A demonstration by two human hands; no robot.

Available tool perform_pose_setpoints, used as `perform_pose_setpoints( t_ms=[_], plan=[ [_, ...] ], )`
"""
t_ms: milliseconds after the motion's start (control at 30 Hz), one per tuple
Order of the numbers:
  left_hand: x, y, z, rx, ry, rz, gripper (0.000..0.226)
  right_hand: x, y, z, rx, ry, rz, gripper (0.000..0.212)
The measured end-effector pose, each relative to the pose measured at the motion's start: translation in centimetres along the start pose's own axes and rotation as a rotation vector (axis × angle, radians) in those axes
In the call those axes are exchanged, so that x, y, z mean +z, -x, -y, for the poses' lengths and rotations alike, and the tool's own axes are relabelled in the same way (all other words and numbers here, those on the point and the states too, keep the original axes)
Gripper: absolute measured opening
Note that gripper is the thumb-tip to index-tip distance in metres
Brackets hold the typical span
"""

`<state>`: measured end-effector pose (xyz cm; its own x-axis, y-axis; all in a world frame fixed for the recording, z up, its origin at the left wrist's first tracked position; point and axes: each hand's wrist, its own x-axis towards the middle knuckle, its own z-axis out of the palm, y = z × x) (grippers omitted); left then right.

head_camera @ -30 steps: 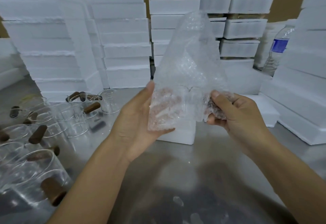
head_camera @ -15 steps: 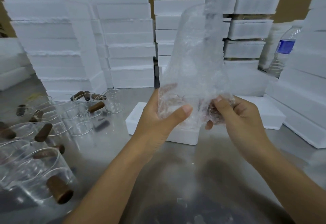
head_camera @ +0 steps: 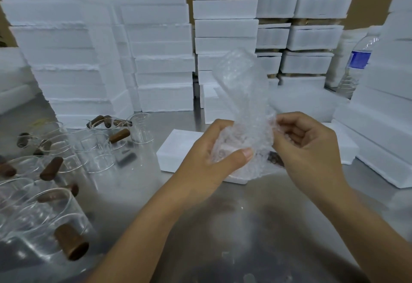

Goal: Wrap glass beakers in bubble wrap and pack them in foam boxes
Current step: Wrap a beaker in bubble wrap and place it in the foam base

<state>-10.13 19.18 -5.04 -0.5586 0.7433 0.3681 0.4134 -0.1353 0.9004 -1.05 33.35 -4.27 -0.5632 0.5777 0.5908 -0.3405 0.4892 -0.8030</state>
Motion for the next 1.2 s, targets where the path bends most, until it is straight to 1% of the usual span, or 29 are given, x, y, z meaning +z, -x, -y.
perform_pose_setpoints(
  t_ms=[133, 167, 233, 300, 367, 433, 500, 600, 667, 733, 800, 833, 900, 967, 1033, 1067, 1100, 1133, 1200],
  plan=[
    [0.2, 0.0, 0.1, -0.008, -0.033, 0.019, 0.039, 0.3, 0.5, 0.2, -0.013, -0.034, 0.147, 0.035],
    [0.2, 0.0, 0.1, -0.004, -0.028, 0.019, 0.037, 0.3, 0.5, 0.2, -0.024, -0.034, 0.191, 0.034],
    [0.2, 0.0, 0.1, 0.009, -0.019, 0.009, 0.032, 0.2, 0.5, 0.4, -0.059, 0.0, 0.291, 0.024],
    [0.1, 0.0, 0.0, 0.018, -0.016, -0.012, 0.033, 0.0, 0.4, 0.4, -0.043, 0.019, 0.345, 0.032],
    [0.1, 0.1, 0.0, 0.033, -0.008, -0.021, 0.042, -0.1, 0.3, 0.4, 0.009, 0.007, 0.346, 0.035],
    [0.3, 0.1, -0.1, 0.046, -0.024, 0.007, 0.053, 0.0, 0.4, 0.5, 0.055, -0.021, 0.348, 0.029],
    [0.4, 0.1, 0.0, 0.057, -0.06, 0.036, 0.058, 0.1, 0.5, 0.6, 0.093, -0.051, 0.386, 0.026],
    [0.6, 0.0, 0.1, 0.059, -0.118, 0.003, 0.05, 0.1, 0.6, 0.6, 0.103, 0.054, 0.411, 0.029],
    [0.9, -0.1, 0.0, 0.067, -0.155, -0.039, 0.039, 0.3, 0.5, 0.6, 0.077, 0.075, 0.364, 0.028],
    [1.0, -0.1, -0.1, 0.07, -0.143, -0.076, 0.036, 0.3, 0.2, 0.5, 0.028, 0.082, 0.238, 0.02],
    [1.0, -0.1, -0.1, 0.068, -0.119, -0.091, 0.04, 0.1, 0.0, 0.3, -0.039, 0.079, 0.104, 0.01],
    [0.9, -0.1, -0.1, 0.064, -0.12, -0.091, 0.043, 0.0, 0.0, 0.3, -0.094, 0.056, 0.062, 0.011],
    [0.8, -0.1, -0.1, 0.051, -0.133, -0.085, 0.045, -0.3, 0.3, 0.4, -0.28, 0.046, 0.034, 0.021],
    [0.8, -0.1, -0.1, 0.04, -0.148, -0.076, 0.045, -0.1, 0.7, 0.5, -0.484, 0.147, 0.058, 0.023],
    [0.9, 0.0, -0.2, 0.038, -0.15, -0.065, 0.047, 0.3, 1.0, 0.4, -0.607, 0.275, 0.059, 0.023],
    [1.0, 0.1, -0.2, 0.045, -0.152, -0.065, 0.048, 0.5, 1.1, 0.4, -0.614, 0.317, 0.052, 0.026],
    [1.0, 0.1, -0.2, 0.058, -0.155, -0.069, 0.048, 0.6, 1.2, 0.4, -0.573, 0.325, 0.056, 0.028],
    [1.0, 0.2, -0.3, 0.074, -0.151, -0.076, 0.047, 0.7, 1.3, 0.6, -0.491, 0.301, 0.071, 0.026],
    [1.1, 0.3, -0.4, 0.107, -0.112, -0.081, 0.051, 0.6, 1.2, 0.7, -0.267, 0.19, 0.137, 0.015]
  ],
)
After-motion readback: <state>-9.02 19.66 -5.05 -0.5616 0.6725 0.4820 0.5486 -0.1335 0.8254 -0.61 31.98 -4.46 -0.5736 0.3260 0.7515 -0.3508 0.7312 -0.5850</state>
